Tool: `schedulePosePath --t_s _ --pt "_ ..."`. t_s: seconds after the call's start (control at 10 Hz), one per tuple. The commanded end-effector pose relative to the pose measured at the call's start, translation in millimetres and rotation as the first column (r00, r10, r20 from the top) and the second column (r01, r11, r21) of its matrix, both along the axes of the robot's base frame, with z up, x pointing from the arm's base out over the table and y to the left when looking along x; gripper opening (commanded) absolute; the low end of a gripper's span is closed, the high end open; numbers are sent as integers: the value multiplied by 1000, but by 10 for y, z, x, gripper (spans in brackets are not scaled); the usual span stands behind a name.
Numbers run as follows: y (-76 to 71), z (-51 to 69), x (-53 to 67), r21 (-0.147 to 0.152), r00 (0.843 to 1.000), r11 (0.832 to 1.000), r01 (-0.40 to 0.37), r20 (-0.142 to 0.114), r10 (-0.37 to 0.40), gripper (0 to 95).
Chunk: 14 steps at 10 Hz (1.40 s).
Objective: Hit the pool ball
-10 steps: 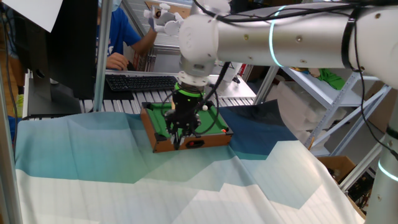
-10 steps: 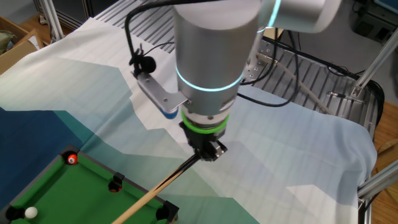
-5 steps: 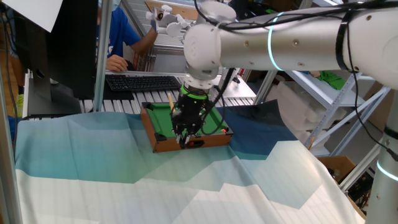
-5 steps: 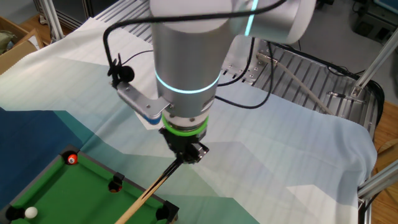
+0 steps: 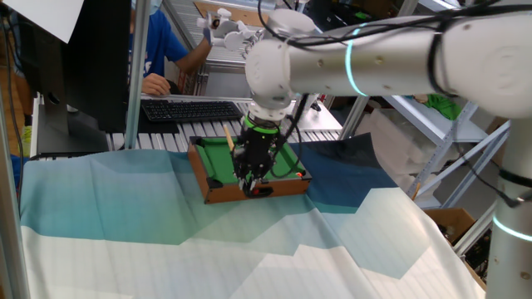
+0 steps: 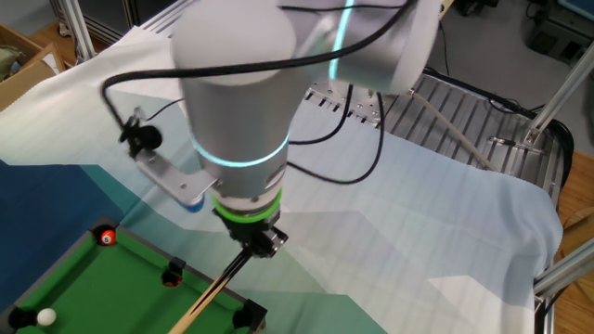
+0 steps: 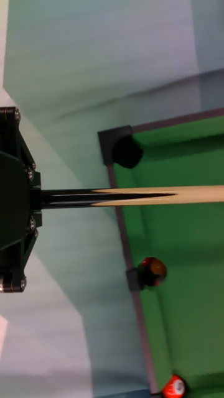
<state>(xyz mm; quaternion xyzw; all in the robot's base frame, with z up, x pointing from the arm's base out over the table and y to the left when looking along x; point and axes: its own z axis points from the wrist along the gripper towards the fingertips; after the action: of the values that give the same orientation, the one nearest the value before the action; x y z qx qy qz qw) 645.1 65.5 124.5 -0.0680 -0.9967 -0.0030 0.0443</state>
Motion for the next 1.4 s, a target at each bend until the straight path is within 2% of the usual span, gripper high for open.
schedulePosePath --t_s 0.1,0.4,0.7,1.4 --pt "-24 -44 27 -1 1000 1000 -8 23 8 0" --pt "-38 -127 176 -1 999 1000 -23 33 23 0" --pt "-58 -224 319 3 996 997 -81 31 81 0" --pt "-36 -339 359 1 991 993 -121 49 121 0"
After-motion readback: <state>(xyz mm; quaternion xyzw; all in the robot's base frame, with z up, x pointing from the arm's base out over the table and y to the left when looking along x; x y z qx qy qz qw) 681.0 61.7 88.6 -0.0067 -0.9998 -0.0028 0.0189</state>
